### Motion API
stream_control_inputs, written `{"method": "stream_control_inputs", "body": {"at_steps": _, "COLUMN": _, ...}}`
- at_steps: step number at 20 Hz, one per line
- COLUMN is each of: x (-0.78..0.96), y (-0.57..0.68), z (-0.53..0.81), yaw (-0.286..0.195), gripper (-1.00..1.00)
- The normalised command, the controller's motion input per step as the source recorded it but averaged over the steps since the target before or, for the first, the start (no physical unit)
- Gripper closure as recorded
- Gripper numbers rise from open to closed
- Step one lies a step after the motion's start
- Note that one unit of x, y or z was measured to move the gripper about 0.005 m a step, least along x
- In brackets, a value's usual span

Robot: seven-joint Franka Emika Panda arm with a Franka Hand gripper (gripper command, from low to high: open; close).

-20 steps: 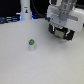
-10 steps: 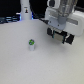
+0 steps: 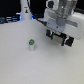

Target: Open the kcup holder, insert the kcup into the holder, and close the kcup holder

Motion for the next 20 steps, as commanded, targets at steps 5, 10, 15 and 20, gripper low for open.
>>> {"method": "stream_control_inputs", "body": {"at_steps": 5, "x": 0.08, "y": -0.11, "z": 0.44, "yaw": -0.113, "gripper": -1.00}}
{"method": "stream_control_inputs", "body": {"at_steps": 10, "x": 0.00, "y": -0.30, "z": 0.41, "yaw": -0.220, "gripper": -1.00}}
{"method": "stream_control_inputs", "body": {"at_steps": 15, "x": -0.09, "y": -0.37, "z": 0.28, "yaw": -0.276, "gripper": -1.00}}
{"method": "stream_control_inputs", "body": {"at_steps": 20, "x": -0.22, "y": -0.39, "z": 0.13, "yaw": -0.259, "gripper": -1.00}}
